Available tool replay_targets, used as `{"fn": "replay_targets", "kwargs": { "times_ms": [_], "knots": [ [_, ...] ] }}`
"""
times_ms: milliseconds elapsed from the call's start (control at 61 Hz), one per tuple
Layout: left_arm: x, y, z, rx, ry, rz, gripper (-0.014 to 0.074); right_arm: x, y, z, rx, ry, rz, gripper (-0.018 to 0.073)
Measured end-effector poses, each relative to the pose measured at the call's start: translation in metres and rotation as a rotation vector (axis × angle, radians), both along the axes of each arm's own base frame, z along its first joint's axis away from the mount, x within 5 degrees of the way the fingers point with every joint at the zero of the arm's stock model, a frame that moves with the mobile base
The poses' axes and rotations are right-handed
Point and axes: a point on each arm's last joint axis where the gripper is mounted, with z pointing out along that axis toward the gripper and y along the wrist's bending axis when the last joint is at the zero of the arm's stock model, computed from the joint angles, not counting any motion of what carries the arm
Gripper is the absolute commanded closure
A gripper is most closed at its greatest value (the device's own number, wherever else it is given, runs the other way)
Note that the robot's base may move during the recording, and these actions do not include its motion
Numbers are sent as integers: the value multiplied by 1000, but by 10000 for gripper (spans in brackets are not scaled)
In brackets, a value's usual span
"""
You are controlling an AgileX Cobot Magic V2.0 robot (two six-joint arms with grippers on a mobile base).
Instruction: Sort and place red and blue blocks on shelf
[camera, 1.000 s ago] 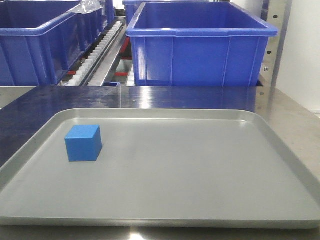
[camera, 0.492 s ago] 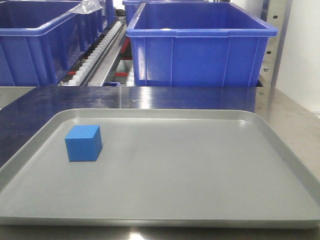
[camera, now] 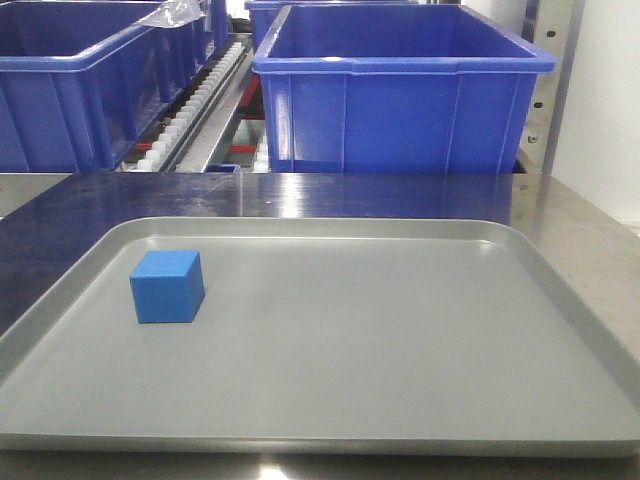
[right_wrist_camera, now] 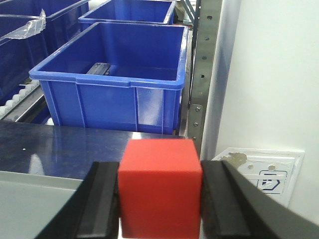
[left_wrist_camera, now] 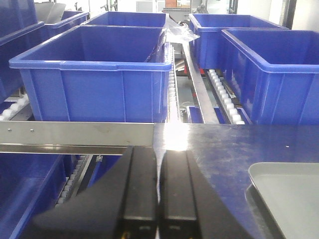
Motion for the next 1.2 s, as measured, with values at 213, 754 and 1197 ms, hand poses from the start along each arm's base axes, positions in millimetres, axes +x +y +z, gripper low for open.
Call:
{"fn": "replay_targets", "kwargs": {
  "times_ms": [213,754,1197],
  "knots": [
    [0,0,0,0,0,0,475,0,0,0,0,0,0,482],
    [0,0,0,0,0,0,475,0,0,0,2,0,0,482],
    [0,0,0,24,-1,2,475,0,0,0,2,0,0,482]
  ]
}}
